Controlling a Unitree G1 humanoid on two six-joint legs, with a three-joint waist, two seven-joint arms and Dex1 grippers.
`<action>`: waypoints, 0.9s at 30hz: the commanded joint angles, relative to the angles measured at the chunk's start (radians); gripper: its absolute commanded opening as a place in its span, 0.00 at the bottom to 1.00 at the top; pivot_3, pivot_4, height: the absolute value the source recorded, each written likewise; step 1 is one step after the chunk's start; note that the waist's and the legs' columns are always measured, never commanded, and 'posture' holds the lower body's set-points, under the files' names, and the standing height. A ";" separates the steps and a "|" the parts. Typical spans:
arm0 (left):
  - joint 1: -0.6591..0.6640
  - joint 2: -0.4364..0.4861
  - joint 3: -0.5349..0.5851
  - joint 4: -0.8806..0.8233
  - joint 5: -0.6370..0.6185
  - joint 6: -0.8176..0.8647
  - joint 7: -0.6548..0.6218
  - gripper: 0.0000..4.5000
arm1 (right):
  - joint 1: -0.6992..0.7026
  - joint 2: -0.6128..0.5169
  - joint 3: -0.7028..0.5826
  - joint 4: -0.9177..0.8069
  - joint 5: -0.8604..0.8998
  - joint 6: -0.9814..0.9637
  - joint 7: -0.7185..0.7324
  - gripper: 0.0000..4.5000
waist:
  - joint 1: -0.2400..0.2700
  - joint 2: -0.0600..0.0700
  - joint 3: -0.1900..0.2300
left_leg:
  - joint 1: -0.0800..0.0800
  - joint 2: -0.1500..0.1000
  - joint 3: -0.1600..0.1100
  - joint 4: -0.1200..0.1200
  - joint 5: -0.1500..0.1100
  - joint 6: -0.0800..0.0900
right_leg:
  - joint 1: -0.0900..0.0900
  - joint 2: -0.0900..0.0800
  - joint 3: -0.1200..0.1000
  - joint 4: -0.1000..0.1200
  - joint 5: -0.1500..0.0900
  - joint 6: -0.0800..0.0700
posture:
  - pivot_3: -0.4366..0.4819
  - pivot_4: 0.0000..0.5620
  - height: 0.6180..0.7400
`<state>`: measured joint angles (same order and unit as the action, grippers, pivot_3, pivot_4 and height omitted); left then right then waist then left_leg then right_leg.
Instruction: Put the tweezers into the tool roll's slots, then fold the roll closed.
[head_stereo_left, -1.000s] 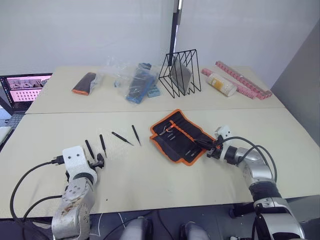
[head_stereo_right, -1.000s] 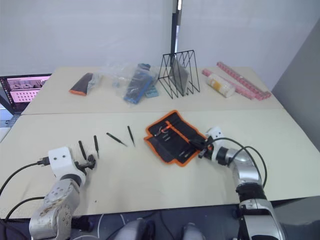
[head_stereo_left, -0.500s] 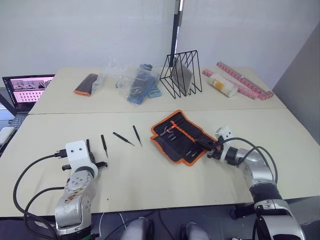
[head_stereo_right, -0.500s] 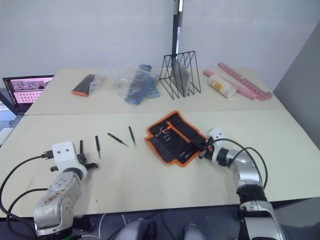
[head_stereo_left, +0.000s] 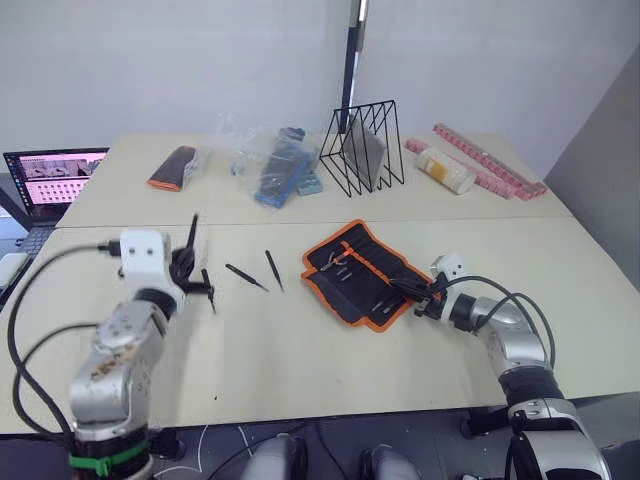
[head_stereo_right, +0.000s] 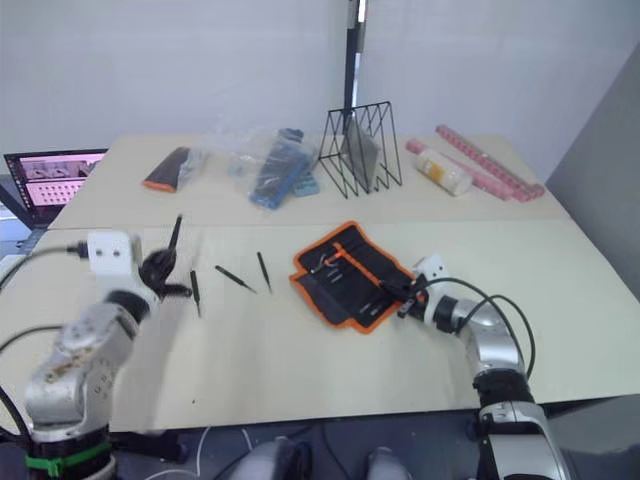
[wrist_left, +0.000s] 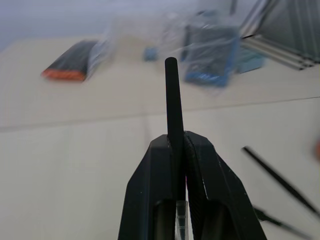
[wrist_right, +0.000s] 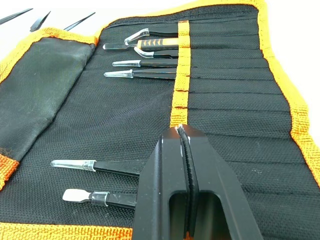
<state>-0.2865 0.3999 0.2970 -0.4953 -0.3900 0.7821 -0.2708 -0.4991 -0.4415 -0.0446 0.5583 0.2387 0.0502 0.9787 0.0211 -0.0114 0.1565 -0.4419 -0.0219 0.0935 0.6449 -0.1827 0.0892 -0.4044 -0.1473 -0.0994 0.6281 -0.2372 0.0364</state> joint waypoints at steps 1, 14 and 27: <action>-0.098 0.068 -0.077 0.000 -0.083 0.038 -0.131 0.00 | 0.029 0.006 0.016 0.019 -0.021 0.001 -0.014 0.00 | -0.001 -0.001 0.000 | 0.000 0.000 0.000 0.000 0.000 0.000 | 0.000 0.000 0.000 0.000 0.000 0.000 | 0.48 0.27 0.71; -0.529 -0.023 -0.573 0.348 -0.009 0.249 -0.251 0.00 | 0.045 0.016 0.021 0.006 -0.027 -0.008 -0.052 0.00 | -0.009 -0.003 0.001 | 0.000 0.000 0.001 0.001 0.001 0.000 | 0.005 0.006 0.002 0.001 0.000 0.001 | 0.48 0.27 0.71; -0.639 -0.096 -0.677 0.588 0.104 0.271 -0.292 0.00 | 0.082 0.015 0.015 -0.068 -0.016 0.016 -0.088 0.00 | -0.007 -0.003 0.002 | 0.000 0.000 0.001 0.000 0.001 0.000 | 0.001 0.000 0.002 0.001 0.000 0.001 | 0.48 0.27 0.71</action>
<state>-0.9058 0.3142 -0.4105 0.1035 -0.2939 1.0524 -0.5632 -0.4471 -0.4218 -0.0424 0.4801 0.2394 0.0337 0.8984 0.0137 -0.0141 0.1580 -0.4418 -0.0219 0.0940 0.6449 -0.1820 0.0892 -0.4033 -0.1473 -0.0975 0.6293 -0.2374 0.0372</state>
